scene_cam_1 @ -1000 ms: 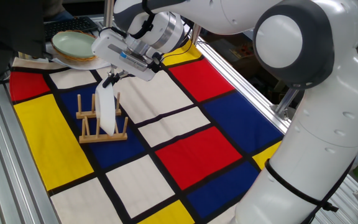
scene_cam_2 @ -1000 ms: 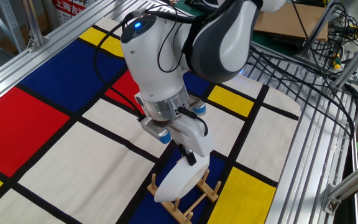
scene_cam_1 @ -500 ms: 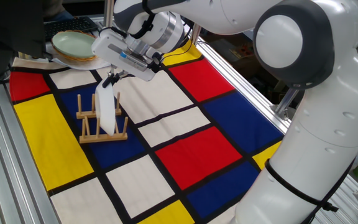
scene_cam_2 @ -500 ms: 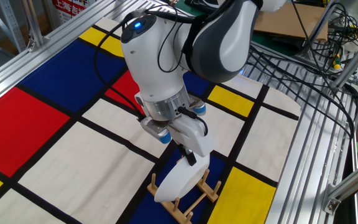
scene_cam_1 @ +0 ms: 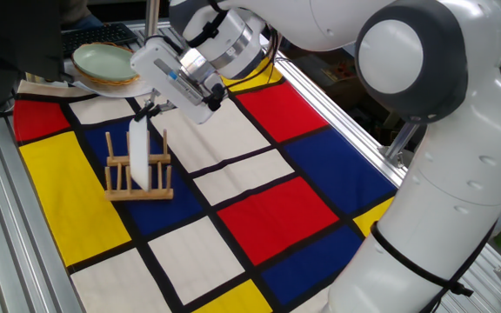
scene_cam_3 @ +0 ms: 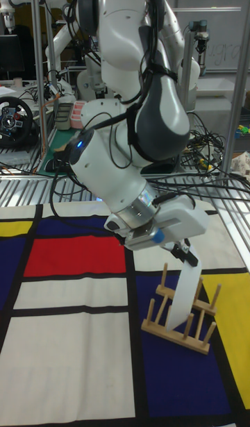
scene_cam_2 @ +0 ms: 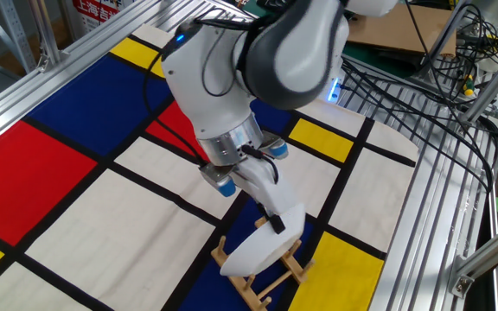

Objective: Take the dish off the dish rack

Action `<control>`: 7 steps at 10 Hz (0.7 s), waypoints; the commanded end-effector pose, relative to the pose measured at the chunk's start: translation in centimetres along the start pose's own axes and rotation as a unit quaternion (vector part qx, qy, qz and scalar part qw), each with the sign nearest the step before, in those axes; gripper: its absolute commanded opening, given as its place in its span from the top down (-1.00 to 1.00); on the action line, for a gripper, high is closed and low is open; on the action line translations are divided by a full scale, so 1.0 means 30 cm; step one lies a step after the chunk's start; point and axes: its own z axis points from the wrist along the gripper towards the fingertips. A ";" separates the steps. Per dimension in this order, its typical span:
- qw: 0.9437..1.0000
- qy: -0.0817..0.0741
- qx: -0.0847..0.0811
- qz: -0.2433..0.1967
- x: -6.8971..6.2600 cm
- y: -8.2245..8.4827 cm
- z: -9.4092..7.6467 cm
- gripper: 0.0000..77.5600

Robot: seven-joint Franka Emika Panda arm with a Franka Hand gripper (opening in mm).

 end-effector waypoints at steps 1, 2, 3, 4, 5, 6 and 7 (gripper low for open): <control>1.000 0.001 -0.007 -0.009 0.000 0.013 -0.009 0.97; 1.000 0.000 -0.003 -0.015 0.002 0.015 -0.014 0.97; 1.000 0.000 -0.003 -0.016 0.004 0.019 -0.023 0.97; 1.000 0.002 -0.002 -0.016 0.006 0.025 -0.036 0.97; 1.000 0.003 -0.003 -0.014 0.008 0.033 -0.052 0.97; 1.000 0.003 -0.003 -0.013 0.009 0.035 -0.057 0.97; 1.000 0.004 -0.002 -0.009 0.011 0.042 -0.074 0.97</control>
